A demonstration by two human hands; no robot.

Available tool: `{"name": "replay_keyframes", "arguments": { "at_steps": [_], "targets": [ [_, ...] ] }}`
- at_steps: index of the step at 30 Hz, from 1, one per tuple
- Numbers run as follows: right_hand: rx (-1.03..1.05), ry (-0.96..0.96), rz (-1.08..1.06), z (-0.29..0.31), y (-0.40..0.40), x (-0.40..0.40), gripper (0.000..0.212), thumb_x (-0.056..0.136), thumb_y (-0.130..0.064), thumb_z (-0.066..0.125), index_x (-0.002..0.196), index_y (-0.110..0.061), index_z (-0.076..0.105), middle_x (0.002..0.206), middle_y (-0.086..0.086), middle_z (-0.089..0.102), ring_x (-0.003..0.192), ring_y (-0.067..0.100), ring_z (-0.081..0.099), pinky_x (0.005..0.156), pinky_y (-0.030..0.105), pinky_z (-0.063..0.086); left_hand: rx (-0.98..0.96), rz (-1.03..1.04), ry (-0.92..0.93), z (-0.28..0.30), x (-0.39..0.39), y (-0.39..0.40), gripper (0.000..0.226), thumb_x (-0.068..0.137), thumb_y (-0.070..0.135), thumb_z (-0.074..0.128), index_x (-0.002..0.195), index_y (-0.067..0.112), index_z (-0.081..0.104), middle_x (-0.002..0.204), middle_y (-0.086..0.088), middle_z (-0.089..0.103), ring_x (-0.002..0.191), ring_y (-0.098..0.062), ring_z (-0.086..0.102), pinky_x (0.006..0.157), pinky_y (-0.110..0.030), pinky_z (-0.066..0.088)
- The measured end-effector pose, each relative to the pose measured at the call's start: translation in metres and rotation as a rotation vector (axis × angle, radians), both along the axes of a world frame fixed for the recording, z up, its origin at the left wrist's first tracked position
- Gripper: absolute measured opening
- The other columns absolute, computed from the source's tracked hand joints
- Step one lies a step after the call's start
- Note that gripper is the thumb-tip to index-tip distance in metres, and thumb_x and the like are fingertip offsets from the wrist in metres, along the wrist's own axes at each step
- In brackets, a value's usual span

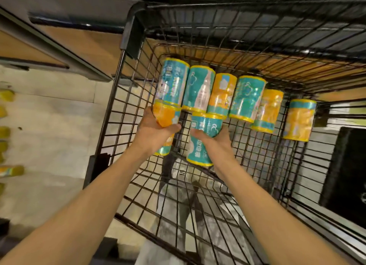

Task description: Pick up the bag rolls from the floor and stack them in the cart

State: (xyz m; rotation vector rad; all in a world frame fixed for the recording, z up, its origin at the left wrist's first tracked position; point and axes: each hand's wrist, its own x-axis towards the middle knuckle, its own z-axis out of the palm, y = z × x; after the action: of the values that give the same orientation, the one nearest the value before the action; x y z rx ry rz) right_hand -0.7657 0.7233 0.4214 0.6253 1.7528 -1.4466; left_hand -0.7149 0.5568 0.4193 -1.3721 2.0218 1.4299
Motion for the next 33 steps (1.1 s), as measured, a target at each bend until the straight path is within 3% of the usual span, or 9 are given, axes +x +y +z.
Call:
{"name": "replay_keyframes", "arguments": {
  "at_steps": [5, 9, 13, 17, 20, 22, 25, 30, 33],
  "targets": [
    [-0.013, -0.003, 0.008, 0.006, -0.001, 0.003, 0.066, 0.077, -0.02, 0.087, 0.128, -0.018, 0.047, 0.112, -0.004, 0.069, 0.09, 0.008, 0.072, 0.065, 0.022, 0.058, 0.0, -0.053, -0.075, 0.005, 0.008, -0.002, 0.07, 0.066, 0.041, 0.086, 0.121, 0.022, 0.047, 0.113, 0.0, 0.067, 0.104, -0.022, 0.066, 0.094, -0.044, 0.055],
    [-0.013, 0.002, 0.027, 0.009, -0.001, 0.003, 0.066, 0.077, -0.02, 0.087, 0.129, -0.018, 0.046, 0.113, -0.003, 0.068, 0.094, 0.011, 0.072, 0.069, 0.024, 0.057, -0.066, -0.149, -0.158, 0.001, 0.008, -0.001, 0.074, 0.071, 0.04, 0.084, 0.129, 0.018, 0.042, 0.123, -0.006, 0.063, 0.115, -0.028, 0.06, 0.1, -0.045, 0.05],
    [-0.005, 0.002, 0.045, 0.011, 0.006, 0.002, 0.066, 0.077, -0.022, 0.087, 0.129, -0.019, 0.046, 0.112, -0.004, 0.068, 0.093, 0.011, 0.072, 0.07, 0.025, 0.057, -0.119, -0.12, -0.223, -0.005, -0.006, 0.003, 0.079, 0.077, 0.037, 0.083, 0.137, 0.011, 0.038, 0.129, -0.013, 0.06, 0.123, -0.033, 0.056, 0.102, -0.041, 0.049],
    [0.01, 0.005, 0.046, 0.01, 0.014, 0.0, 0.066, 0.075, -0.021, 0.088, 0.127, -0.019, 0.048, 0.11, -0.002, 0.069, 0.09, 0.012, 0.072, 0.069, 0.026, 0.058, -0.212, -0.173, -0.338, -0.011, -0.018, 0.007, 0.098, 0.082, 0.043, 0.078, 0.153, 0.006, 0.021, 0.144, -0.02, 0.047, 0.136, -0.036, 0.043, 0.108, -0.045, 0.042],
    [0.021, 0.003, 0.043, 0.009, 0.019, 0.001, 0.067, 0.075, -0.02, 0.089, 0.128, -0.017, 0.048, 0.109, -0.001, 0.069, 0.089, 0.012, 0.072, 0.066, 0.025, 0.058, -0.269, -0.209, -0.35, -0.014, -0.017, 0.009, 0.102, 0.083, 0.047, 0.077, 0.154, 0.001, 0.02, 0.142, -0.021, 0.048, 0.135, -0.037, 0.043, 0.109, -0.045, 0.04],
    [0.028, -0.006, 0.046, 0.009, 0.02, 0.001, 0.068, 0.075, -0.02, 0.089, 0.128, -0.016, 0.047, 0.11, 0.0, 0.069, 0.09, 0.014, 0.072, 0.069, 0.029, 0.06, -0.308, -0.23, -0.347, -0.012, -0.015, 0.007, 0.094, 0.082, 0.049, 0.076, 0.148, 0.001, 0.03, 0.136, -0.021, 0.054, 0.131, -0.037, 0.046, 0.105, -0.044, 0.042],
    [0.043, -0.008, 0.062, 0.011, 0.021, 0.001, 0.067, 0.075, -0.021, 0.088, 0.126, -0.015, 0.046, 0.109, -0.001, 0.067, 0.088, 0.013, 0.071, 0.069, 0.028, 0.059, -0.327, -0.262, -0.321, 0.0, -0.012, 0.003, 0.064, 0.089, 0.038, 0.074, 0.135, 0.005, 0.043, 0.129, -0.022, 0.055, 0.125, -0.038, 0.05, 0.1, -0.043, 0.044],
    [0.042, -0.005, 0.082, 0.011, 0.013, 0.003, 0.064, 0.076, -0.023, 0.087, 0.124, -0.016, 0.044, 0.11, 0.0, 0.065, 0.089, 0.013, 0.069, 0.064, 0.026, 0.056, -0.364, -0.4, -0.277, 0.023, 0.0, -0.005, 0.042, 0.098, 0.028, 0.06, 0.135, 0.013, 0.045, 0.121, -0.022, 0.052, 0.112, -0.04, 0.055, 0.09, -0.044, 0.047],
    [0.035, -0.023, 0.061, 0.005, 0.002, 0.009, 0.064, 0.075, -0.022, 0.088, 0.121, -0.018, 0.044, 0.113, 0.002, 0.067, 0.093, 0.017, 0.071, 0.076, 0.037, 0.061, -0.41, -0.556, -0.24, 0.028, 0.009, -0.012, 0.031, 0.1, 0.023, 0.054, 0.129, 0.016, 0.048, 0.106, -0.013, 0.055, 0.094, -0.033, 0.058, 0.083, -0.042, 0.054]
  ]
}}
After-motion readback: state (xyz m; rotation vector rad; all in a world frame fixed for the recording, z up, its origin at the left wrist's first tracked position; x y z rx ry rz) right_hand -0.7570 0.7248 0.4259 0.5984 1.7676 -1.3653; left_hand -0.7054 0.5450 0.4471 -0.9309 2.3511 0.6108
